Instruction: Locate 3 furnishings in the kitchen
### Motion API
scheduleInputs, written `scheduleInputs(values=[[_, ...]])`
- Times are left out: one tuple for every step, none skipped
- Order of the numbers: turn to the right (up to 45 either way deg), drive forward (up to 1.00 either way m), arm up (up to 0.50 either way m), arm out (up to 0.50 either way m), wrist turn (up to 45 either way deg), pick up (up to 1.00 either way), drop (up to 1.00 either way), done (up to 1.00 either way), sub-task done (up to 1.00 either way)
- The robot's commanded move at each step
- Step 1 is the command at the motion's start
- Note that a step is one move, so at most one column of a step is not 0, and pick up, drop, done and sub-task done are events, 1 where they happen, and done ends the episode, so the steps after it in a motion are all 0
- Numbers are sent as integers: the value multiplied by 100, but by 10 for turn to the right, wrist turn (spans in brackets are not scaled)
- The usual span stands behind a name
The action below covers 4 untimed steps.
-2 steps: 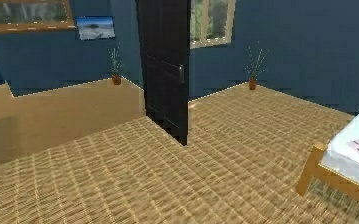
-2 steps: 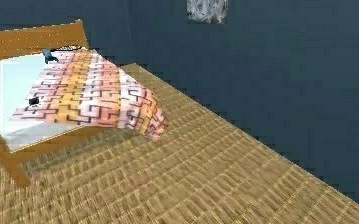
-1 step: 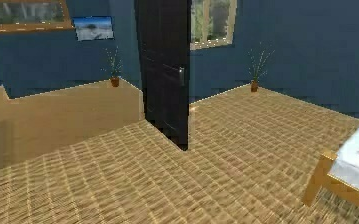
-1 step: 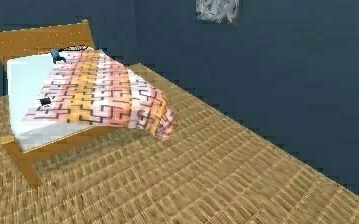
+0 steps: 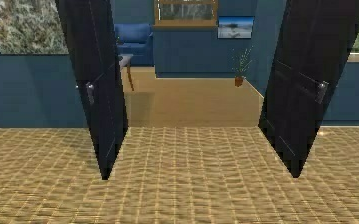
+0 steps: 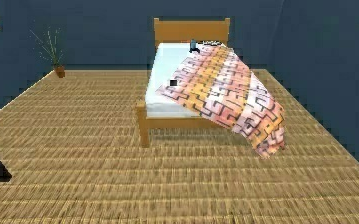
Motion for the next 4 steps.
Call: scheduleInputs(values=[[0, 100, 0, 0, 0, 0, 0, 0, 0], [0, 100, 0, 0, 0, 0, 0, 0, 0], [-30, 0, 0, 0, 0, 0, 0, 0, 0], [0, 100, 0, 0, 0, 0, 0, 0, 0]])
